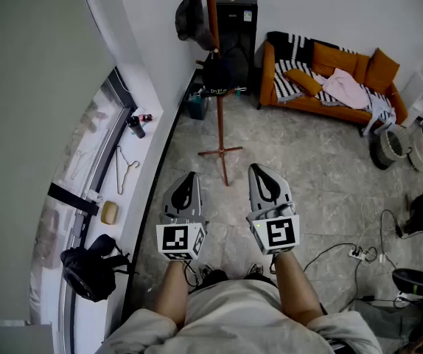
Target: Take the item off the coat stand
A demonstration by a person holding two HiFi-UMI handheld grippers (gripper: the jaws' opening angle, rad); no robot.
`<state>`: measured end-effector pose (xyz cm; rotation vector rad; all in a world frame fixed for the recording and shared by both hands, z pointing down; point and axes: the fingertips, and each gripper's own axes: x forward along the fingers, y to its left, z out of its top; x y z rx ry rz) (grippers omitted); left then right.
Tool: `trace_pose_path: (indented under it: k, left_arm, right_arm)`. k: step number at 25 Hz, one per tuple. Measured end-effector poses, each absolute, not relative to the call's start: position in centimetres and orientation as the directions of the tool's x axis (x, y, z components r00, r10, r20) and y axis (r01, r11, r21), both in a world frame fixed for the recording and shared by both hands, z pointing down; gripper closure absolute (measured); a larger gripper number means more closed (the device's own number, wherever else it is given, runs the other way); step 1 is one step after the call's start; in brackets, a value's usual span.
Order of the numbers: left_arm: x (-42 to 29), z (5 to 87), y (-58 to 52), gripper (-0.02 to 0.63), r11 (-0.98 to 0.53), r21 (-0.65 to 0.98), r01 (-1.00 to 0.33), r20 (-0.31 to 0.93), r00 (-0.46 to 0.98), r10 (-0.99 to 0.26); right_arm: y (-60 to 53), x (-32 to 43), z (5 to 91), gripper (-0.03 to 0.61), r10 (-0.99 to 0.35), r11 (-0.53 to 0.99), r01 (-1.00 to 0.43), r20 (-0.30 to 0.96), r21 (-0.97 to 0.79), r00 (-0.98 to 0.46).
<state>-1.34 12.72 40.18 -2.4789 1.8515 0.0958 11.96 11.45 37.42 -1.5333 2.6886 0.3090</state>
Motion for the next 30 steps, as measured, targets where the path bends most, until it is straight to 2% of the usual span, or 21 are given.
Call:
trace_pose_path:
  k: [19,30]
  left_arm:
    - [-5.3,42.0,13.4,0.606,-0.302,0.036,-0.953,-0.067,0.299,-0.952]
    - [-10.8,43.4,13.5,0.607,-0.349,0.049,-0.936,-0.062,0.346,-0.936]
  right_arm:
    - [12.3,7.9,38.6,0.574,-0.853,0.486,-0.859,-0.126,0.162,-0.506]
    - [13.0,1.3,39.3,0.574,-0.864,0.469,-0.865,-0.112,0.178,-0.491]
